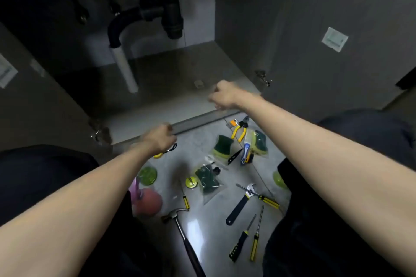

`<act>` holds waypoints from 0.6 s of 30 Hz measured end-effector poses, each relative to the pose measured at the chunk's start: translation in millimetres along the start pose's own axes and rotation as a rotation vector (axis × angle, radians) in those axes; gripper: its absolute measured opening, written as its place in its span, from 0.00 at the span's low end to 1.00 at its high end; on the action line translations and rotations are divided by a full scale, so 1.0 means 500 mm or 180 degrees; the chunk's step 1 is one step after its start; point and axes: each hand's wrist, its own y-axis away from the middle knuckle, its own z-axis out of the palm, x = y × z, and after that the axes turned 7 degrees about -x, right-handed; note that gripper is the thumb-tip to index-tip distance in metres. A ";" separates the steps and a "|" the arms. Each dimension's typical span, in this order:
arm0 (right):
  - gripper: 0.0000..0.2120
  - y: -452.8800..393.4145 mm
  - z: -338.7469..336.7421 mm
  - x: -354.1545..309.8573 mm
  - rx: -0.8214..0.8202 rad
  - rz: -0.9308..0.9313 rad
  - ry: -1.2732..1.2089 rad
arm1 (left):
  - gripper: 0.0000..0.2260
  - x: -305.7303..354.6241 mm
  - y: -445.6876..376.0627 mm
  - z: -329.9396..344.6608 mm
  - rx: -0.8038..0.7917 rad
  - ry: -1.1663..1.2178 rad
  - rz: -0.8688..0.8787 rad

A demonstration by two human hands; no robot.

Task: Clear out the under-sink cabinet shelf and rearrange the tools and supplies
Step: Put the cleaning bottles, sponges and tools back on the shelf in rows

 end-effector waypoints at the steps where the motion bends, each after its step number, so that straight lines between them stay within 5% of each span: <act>1: 0.13 -0.014 0.049 0.025 -0.0198 0.0103 0.0107 | 0.22 -0.002 -0.002 0.025 -0.0159 -0.0305 0.0063; 5: 0.08 -0.018 0.229 0.164 -0.0898 0.0532 0.0430 | 0.24 0.002 -0.019 0.113 -0.0708 -0.0950 0.0386; 11: 0.17 0.067 0.413 0.373 -0.1092 0.1226 0.0416 | 0.22 -0.014 -0.050 0.238 -0.1097 -0.0990 0.0337; 14: 0.08 0.099 0.457 0.428 -0.1173 0.1346 0.0285 | 0.25 -0.032 -0.053 0.308 -0.1049 -0.0634 0.0259; 18: 0.17 0.103 0.499 0.469 -0.1000 0.1500 0.0190 | 0.28 -0.032 -0.060 0.378 -0.0666 0.0093 0.0105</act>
